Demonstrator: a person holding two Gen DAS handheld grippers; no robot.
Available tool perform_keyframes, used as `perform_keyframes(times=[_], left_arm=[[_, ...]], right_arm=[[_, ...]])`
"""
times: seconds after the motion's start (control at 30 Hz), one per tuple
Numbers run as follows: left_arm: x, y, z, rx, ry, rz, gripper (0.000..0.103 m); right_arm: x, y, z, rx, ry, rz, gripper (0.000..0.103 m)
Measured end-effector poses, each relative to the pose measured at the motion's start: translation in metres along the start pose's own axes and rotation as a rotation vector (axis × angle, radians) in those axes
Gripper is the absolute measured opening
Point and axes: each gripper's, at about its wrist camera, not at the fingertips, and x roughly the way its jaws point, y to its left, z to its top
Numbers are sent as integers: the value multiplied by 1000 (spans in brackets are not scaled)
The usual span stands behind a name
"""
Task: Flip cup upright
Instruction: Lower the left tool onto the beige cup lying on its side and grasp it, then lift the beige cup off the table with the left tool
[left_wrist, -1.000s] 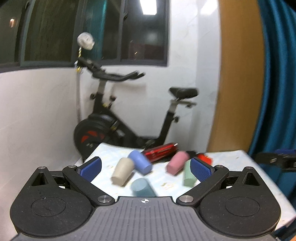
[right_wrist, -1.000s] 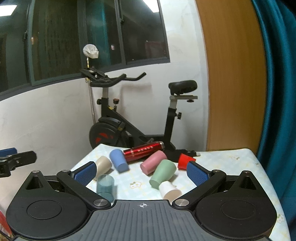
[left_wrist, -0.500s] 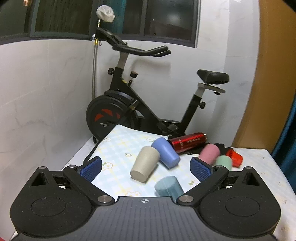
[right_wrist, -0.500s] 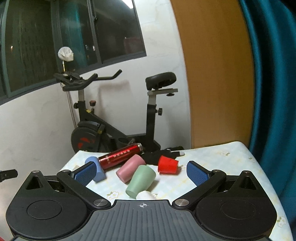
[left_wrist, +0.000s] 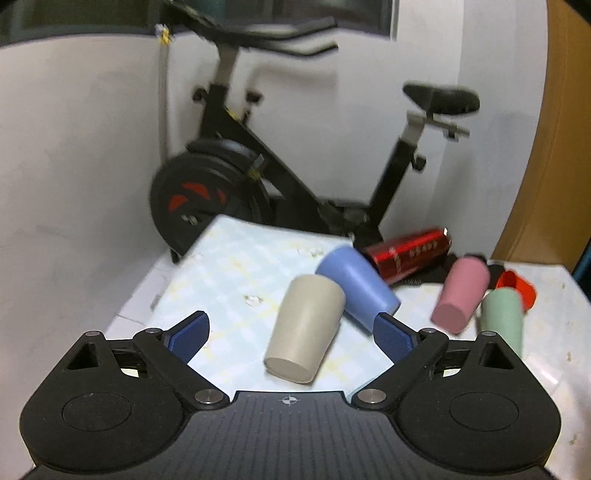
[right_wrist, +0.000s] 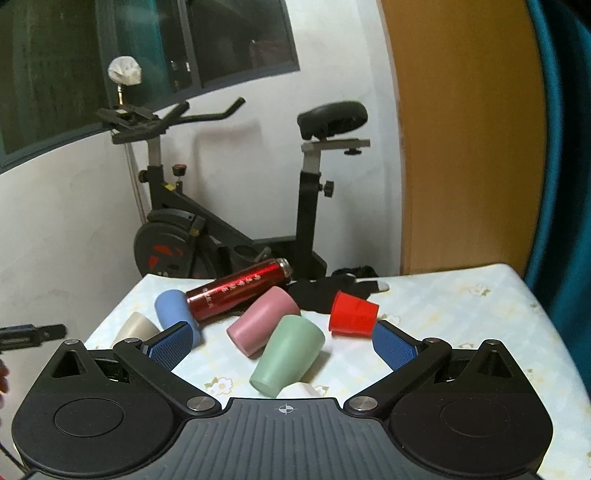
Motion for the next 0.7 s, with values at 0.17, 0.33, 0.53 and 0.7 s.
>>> perform_keyframes(times=[0.17,0.33,0.53,0.7], left_arm=[[61,1,-3,-8,98,-38,94],[106,6,-7,-40,194,-54,93],[135,14,-13,-83,287,-80,80],[130,13,-14,-68,263,-101,64]], right_arm=[[28,0,-4,-11,53,1,103],[47,-4,-8,0,94,-2,103],[58,-11,-10,14,123,-6,103],[58,-14,-12,29,134,4,103]])
